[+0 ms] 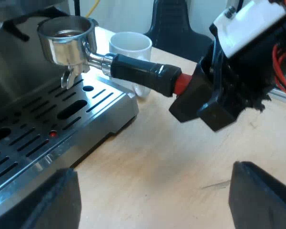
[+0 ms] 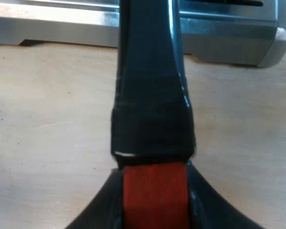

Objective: Grind coffee beans and then tamp

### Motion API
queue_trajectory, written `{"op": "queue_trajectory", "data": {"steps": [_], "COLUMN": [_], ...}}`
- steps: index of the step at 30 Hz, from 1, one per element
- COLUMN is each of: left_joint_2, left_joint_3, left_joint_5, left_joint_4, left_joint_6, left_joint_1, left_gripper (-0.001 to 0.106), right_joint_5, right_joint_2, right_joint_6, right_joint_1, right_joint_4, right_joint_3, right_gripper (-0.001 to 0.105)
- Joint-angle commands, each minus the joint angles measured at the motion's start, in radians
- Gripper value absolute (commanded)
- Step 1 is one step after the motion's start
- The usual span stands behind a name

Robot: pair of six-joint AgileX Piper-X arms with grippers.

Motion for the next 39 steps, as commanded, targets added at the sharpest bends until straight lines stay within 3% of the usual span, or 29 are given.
{"op": "queue_trajectory", "data": {"steps": [1,8,17,20,23,25,34,39], "left_joint_2": [-0.028,-0.045,-0.045,-0.045,-0.045,-0.045,-0.045,-0.045], "left_joint_3": [-0.002,-0.002,-0.029,-0.031,-0.034,-0.037,-0.04,-0.04], "left_joint_5": [0.001,0.005,0.011,0.011,0.011,0.011,0.012,0.004], "left_joint_4": [0.047,0.104,0.14,0.14,0.141,0.141,0.17,0.201], "left_joint_6": [-0.007,-0.007,-0.007,-0.007,-0.007,-0.007,-0.007,0.0], "left_joint_1": [-0.005,-0.005,-0.005,-0.005,-0.005,-0.005,-0.005,-0.005], "left_gripper": [0.066,0.066,0.066,0.066,0.066,0.066,0.066,0.066], "right_joint_5": [0.065,0.075,0.081,0.063,0.026,0.0,-0.096,-0.107], "right_joint_2": [-0.038,-0.06,-0.101,-0.14,-0.188,-0.229,-0.343,-0.363], "right_joint_6": [-0.002,-0.004,-0.002,-0.032,-0.088,-0.16,-0.307,-0.338], "right_joint_1": [0.012,0.057,0.123,0.131,0.131,0.131,0.131,0.131], "right_joint_4": [0.006,0.028,0.008,-0.035,-0.084,-0.111,-0.202,-0.276], "right_joint_3": [-0.002,0.006,0.083,0.119,0.164,0.197,0.315,0.373], "right_gripper": [0.0,0.0,0.0,0.0,0.0,0.0,0.0,0.0]}}
